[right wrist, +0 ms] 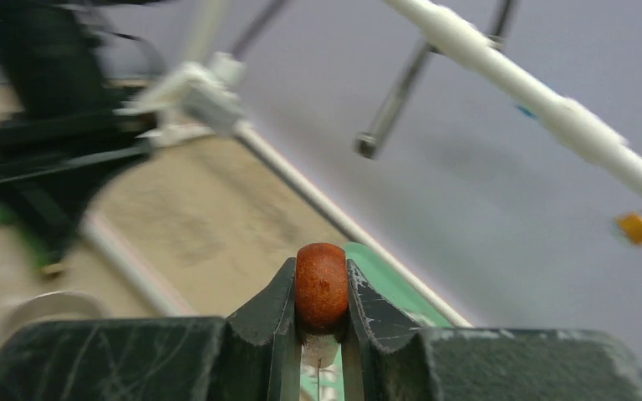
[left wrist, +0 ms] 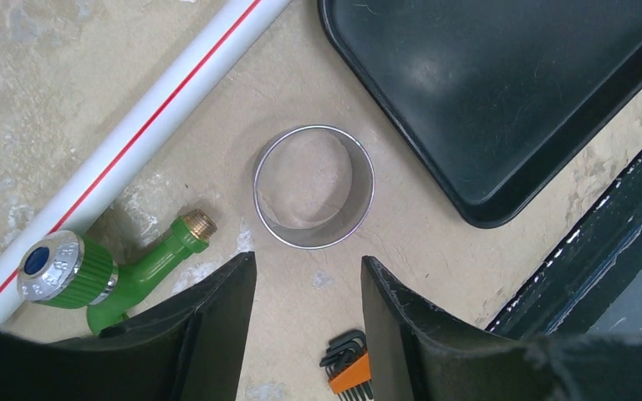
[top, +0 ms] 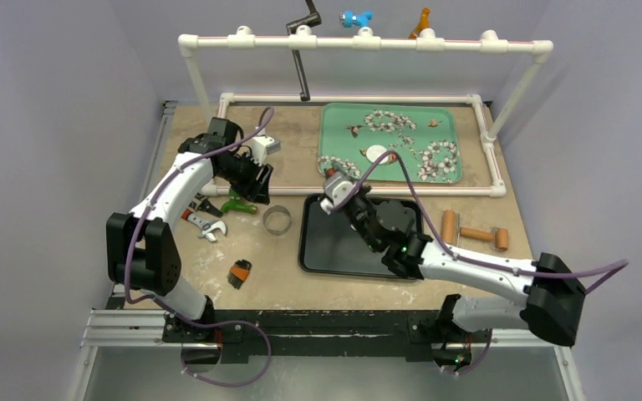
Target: Roll out the dumpling wrappers from the dough
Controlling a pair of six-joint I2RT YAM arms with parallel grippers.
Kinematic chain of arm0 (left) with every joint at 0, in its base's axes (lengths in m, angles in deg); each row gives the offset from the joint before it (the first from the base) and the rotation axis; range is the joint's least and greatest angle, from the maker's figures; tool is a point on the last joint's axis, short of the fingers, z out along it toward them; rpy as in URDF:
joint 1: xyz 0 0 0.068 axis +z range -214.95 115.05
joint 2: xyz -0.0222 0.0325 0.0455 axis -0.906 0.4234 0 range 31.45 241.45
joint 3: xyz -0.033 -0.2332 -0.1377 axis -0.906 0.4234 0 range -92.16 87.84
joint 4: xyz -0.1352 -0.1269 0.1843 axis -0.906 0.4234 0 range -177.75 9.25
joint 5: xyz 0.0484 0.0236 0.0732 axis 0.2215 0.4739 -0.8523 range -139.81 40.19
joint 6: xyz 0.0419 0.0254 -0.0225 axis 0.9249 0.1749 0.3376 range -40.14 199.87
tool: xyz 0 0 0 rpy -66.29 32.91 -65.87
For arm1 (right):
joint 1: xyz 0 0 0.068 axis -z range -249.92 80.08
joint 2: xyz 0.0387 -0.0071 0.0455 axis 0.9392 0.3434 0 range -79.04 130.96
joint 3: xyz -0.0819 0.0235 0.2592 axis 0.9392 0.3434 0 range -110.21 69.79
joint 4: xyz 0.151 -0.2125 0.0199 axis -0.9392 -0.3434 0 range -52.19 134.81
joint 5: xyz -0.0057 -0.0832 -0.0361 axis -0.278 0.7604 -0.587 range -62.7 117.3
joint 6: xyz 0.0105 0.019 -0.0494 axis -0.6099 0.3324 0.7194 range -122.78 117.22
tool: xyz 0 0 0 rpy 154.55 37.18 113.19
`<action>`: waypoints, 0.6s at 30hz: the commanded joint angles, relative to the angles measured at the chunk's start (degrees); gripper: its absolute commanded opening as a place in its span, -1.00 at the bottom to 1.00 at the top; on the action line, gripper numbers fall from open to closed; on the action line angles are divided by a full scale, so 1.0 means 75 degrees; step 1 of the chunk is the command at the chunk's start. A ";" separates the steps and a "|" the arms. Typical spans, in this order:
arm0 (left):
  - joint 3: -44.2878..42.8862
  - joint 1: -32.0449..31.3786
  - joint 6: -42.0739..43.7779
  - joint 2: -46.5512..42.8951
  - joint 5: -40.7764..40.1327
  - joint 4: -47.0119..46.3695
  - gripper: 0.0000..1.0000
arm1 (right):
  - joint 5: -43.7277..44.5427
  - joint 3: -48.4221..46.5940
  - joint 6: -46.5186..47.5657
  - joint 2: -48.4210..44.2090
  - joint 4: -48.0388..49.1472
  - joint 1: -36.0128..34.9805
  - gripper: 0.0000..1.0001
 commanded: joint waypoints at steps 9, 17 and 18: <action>-0.0030 0.0160 0.0134 -0.0749 0.0084 -0.0005 -0.01 | -0.1319 0.0472 -0.1032 -0.0857 -0.3577 -0.2460 -1.00; 0.0015 0.0172 0.0142 -0.0761 0.0070 0.0031 -0.01 | -0.0703 0.0247 -0.1228 0.0242 -0.4497 -0.3027 -1.00; -0.0004 0.0172 0.0144 -0.0755 0.0073 0.0044 0.00 | -0.0915 0.0189 -0.1313 0.0370 -0.4583 -0.3079 -1.00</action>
